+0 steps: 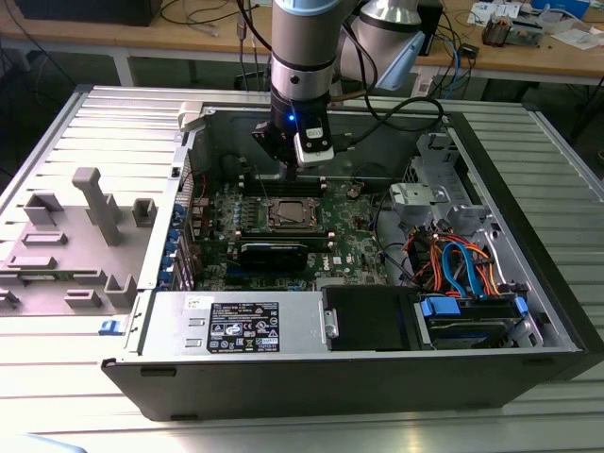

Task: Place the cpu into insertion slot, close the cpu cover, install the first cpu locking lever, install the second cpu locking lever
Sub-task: 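Install the first cpu locking lever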

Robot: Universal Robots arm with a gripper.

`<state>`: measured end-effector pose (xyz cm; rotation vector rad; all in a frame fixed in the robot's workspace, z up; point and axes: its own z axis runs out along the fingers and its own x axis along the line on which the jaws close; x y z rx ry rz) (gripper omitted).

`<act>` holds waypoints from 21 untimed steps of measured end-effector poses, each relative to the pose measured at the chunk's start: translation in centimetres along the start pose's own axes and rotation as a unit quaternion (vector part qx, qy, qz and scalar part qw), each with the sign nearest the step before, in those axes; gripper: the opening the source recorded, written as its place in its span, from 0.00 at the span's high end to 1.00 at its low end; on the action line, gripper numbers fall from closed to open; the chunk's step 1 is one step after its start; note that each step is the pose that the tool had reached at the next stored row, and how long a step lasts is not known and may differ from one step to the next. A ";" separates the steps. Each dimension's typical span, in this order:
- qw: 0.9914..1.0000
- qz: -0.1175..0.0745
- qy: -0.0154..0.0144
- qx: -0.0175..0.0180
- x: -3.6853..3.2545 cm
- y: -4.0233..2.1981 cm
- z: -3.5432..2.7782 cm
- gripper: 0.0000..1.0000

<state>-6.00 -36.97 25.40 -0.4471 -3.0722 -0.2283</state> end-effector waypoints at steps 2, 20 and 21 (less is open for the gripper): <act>1.000 -0.002 0.001 -0.001 0.00 0.00 0.00 0.89; 1.000 -0.010 0.003 -0.005 0.00 0.00 0.00 0.89; 1.000 -0.010 0.003 -0.005 0.00 0.00 0.00 0.89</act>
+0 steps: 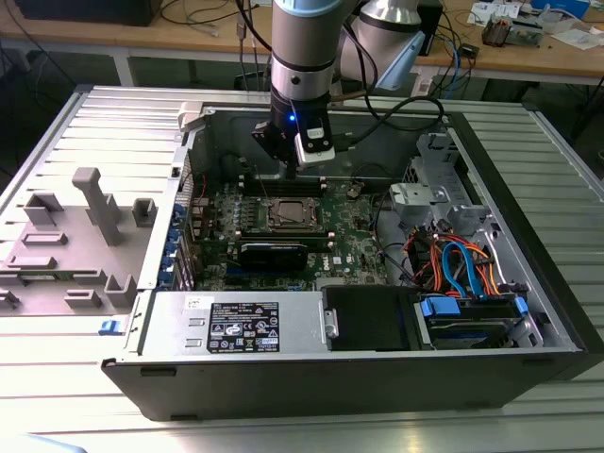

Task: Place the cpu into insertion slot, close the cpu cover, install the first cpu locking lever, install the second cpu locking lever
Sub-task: 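Install the first cpu locking lever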

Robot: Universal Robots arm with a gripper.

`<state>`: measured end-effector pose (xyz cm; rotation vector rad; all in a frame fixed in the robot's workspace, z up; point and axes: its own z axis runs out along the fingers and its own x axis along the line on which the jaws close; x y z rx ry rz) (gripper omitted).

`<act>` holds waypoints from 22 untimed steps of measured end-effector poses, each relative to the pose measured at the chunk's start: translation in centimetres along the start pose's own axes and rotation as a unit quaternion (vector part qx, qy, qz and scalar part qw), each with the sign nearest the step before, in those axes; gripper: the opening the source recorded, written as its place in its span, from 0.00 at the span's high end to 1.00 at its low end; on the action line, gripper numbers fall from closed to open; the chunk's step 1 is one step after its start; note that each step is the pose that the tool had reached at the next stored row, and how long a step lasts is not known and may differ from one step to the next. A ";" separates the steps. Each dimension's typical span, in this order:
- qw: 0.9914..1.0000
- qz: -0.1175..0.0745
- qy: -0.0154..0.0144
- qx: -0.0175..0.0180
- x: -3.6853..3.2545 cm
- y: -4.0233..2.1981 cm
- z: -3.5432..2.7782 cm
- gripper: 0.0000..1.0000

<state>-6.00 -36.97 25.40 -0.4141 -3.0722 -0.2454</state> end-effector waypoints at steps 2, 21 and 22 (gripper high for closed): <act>1.000 -0.001 0.000 0.000 0.00 0.00 0.00 0.89; 1.000 -0.011 0.003 -0.004 0.00 0.00 0.00 0.89; 1.000 -0.011 0.003 -0.004 0.00 0.00 0.00 0.89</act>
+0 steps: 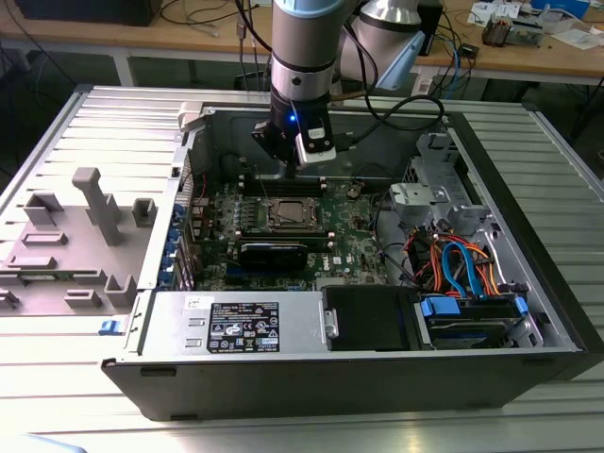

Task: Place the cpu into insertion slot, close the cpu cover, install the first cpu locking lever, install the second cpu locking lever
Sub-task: 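Install the first cpu locking lever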

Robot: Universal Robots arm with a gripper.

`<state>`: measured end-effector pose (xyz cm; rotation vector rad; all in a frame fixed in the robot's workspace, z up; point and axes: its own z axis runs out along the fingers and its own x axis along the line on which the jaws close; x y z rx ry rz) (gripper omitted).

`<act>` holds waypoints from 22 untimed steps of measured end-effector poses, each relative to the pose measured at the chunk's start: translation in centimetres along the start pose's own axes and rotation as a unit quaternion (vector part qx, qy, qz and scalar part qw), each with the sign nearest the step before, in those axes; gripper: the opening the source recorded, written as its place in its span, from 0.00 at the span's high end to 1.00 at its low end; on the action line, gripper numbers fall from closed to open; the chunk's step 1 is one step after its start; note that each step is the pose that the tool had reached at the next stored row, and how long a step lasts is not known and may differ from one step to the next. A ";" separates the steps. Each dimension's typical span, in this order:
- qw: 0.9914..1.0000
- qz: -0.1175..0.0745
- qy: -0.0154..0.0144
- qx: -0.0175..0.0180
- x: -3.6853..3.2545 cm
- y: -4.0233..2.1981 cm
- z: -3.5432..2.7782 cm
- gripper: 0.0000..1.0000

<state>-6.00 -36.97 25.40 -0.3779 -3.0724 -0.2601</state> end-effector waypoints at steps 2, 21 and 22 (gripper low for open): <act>1.000 -0.002 0.000 -0.001 0.00 0.00 0.00 0.89; 1.000 -0.011 0.003 -0.003 0.00 0.00 0.00 0.89; 1.000 -0.012 0.003 -0.003 0.00 0.00 0.00 0.89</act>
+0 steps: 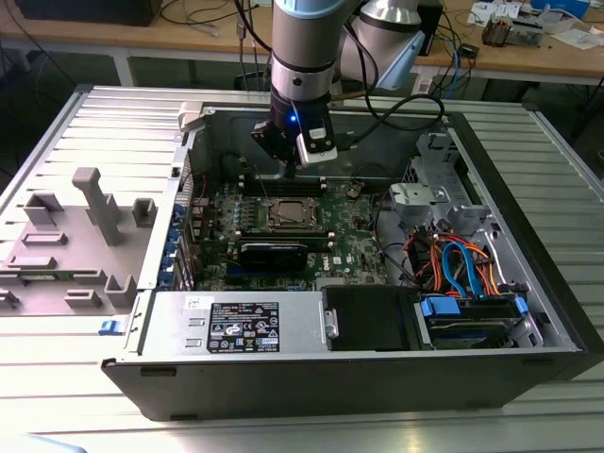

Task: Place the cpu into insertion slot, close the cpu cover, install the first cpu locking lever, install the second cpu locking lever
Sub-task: 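Install the first cpu locking lever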

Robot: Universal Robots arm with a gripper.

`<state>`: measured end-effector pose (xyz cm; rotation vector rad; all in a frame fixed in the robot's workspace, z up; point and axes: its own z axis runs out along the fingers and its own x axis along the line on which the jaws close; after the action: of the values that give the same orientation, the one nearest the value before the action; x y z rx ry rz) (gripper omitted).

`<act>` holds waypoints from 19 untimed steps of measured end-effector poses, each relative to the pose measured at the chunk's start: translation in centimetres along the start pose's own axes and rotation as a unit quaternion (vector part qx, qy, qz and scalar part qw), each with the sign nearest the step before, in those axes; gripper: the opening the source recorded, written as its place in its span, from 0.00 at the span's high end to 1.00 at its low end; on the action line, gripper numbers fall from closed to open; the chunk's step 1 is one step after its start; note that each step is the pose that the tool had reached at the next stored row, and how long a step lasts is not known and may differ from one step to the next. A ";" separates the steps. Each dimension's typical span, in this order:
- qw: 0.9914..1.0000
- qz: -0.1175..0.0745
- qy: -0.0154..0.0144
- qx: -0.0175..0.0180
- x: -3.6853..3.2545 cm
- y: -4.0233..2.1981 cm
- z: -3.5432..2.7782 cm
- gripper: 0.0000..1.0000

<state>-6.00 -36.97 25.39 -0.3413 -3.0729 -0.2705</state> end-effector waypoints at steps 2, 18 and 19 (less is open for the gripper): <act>1.000 -0.001 0.000 0.000 0.00 0.00 0.00 0.89; 1.000 -0.009 0.002 -0.002 0.00 0.00 0.00 0.89; 1.000 -0.009 0.002 -0.002 0.00 0.00 0.00 0.89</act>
<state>-6.00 -36.97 25.40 -0.3130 -3.0732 -0.2769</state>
